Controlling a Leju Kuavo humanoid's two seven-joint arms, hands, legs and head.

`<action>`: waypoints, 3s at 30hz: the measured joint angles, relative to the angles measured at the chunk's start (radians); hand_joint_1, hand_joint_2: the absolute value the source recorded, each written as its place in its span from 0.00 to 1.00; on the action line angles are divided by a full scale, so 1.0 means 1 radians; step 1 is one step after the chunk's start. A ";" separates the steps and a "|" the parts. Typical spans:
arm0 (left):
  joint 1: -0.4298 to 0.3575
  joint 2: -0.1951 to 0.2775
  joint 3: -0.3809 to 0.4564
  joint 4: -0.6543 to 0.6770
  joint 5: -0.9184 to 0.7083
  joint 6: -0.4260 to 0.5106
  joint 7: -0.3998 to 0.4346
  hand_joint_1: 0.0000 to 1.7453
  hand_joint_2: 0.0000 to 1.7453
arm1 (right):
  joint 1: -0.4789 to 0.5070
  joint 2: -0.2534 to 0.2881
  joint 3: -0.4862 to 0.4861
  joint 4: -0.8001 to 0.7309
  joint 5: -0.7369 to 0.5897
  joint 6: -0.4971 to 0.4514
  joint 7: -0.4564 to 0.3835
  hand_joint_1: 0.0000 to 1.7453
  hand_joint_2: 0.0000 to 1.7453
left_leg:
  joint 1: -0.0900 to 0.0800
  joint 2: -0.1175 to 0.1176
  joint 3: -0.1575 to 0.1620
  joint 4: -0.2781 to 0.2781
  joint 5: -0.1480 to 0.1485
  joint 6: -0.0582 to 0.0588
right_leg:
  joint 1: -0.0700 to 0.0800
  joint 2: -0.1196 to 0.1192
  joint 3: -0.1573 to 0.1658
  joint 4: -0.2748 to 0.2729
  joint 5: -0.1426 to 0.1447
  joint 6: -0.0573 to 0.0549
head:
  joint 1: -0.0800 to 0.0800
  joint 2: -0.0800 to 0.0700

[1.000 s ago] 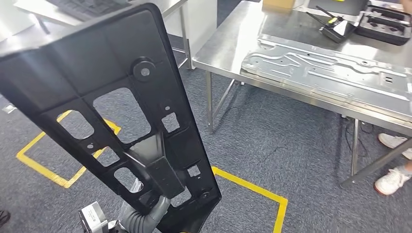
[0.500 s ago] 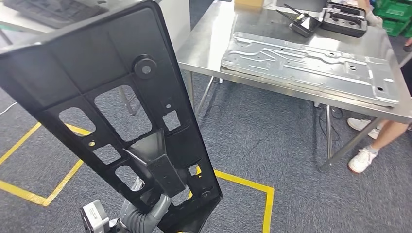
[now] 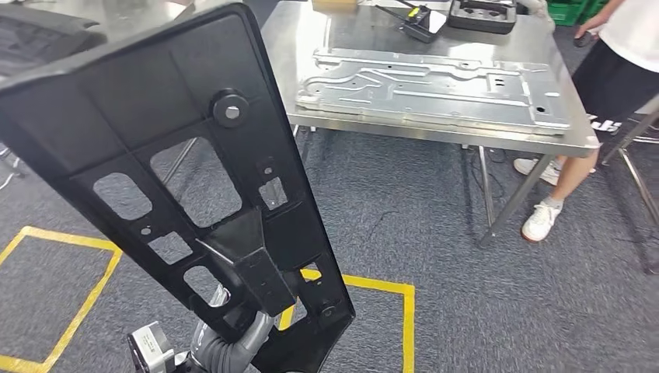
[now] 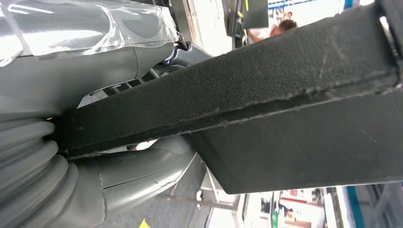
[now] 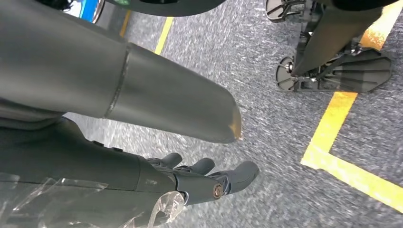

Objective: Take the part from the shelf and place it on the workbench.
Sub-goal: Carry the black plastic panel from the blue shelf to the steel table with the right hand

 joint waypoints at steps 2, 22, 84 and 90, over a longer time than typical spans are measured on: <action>-0.001 0.000 0.000 0.000 0.000 0.000 0.000 1.00 1.00 | 0.000 0.000 0.000 0.000 0.000 0.000 0.000 0.00 0.00 | -0.001 -0.020 0.064 -0.138 0.074 0.013 | 0.001 0.026 0.002 0.000 0.002 0.001 | 0.000 0.000; -0.004 -0.001 0.004 0.002 -0.003 0.019 0.004 1.00 1.00 | 0.000 -0.002 0.001 0.001 0.038 -0.021 -0.020 0.00 0.00 | -0.015 0.044 0.147 -0.324 0.128 0.020 | 0.009 -0.055 0.025 -0.014 -0.024 0.014 | 0.006 0.000; 0.002 0.000 0.018 0.008 0.016 0.005 0.003 1.00 1.00 | 0.001 0.001 0.004 0.002 0.048 -0.032 -0.014 0.00 0.00 | -0.023 -0.024 0.254 -0.316 0.056 0.040 | -0.004 -0.050 -0.035 0.004 0.026 0.017 | -0.010 0.000; 0.002 0.000 0.020 0.008 0.016 0.005 0.003 1.00 1.00 | 0.001 -0.002 0.005 0.002 0.048 -0.035 -0.017 0.00 0.00 | -0.008 -0.021 0.027 0.003 -0.029 0.010 | -0.006 -0.043 0.023 0.003 -0.029 -0.003 | -0.012 0.000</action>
